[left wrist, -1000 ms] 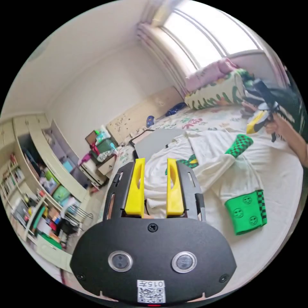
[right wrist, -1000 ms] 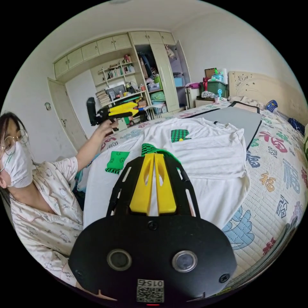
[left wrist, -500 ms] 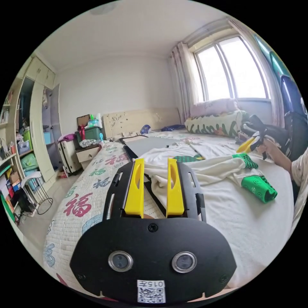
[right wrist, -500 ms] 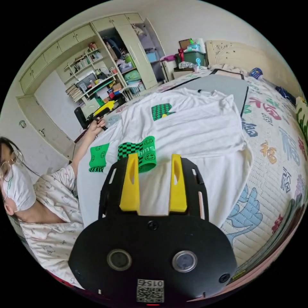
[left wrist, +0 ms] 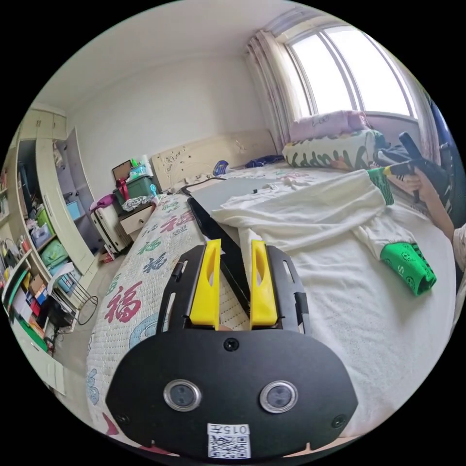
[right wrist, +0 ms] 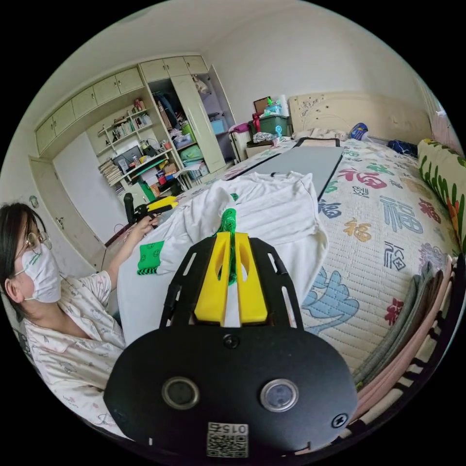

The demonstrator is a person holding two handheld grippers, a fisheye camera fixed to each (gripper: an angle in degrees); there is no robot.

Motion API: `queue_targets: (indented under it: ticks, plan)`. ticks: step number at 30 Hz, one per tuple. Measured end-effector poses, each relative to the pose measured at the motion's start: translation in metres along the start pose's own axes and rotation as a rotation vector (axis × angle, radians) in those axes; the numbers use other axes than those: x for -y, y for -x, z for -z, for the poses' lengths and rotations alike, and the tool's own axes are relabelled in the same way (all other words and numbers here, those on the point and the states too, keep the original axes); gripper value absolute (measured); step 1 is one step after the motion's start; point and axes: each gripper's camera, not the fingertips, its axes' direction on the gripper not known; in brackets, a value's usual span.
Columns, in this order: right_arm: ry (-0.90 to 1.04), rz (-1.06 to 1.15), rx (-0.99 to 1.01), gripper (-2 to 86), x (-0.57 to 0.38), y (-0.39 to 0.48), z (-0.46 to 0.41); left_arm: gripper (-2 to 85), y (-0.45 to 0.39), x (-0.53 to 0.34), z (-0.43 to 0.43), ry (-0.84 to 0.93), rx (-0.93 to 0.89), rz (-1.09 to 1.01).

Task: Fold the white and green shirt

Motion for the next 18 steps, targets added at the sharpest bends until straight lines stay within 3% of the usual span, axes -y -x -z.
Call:
queue_targets:
  ticks: [3,9,12,18]
  plan:
    - [-0.018,0.011,-0.089,2.7,-0.010,0.008,-0.005,8.4,-0.019,0.020,-0.010,0.061,0.003,-0.060]
    - [0.033,0.288,-0.158,10.0,-0.038,0.072,-0.022,8.9,-0.044,0.043,-0.007,0.018,0.028,-0.115]
    - [0.158,0.425,-0.071,11.9,-0.055,0.096,-0.044,9.3,-0.061,0.056,-0.015,0.039,0.024,-0.163]
    - [0.388,0.491,-0.263,9.2,-0.082,0.122,-0.099,7.5,-0.081,0.079,-0.050,0.163,0.057,-0.185]
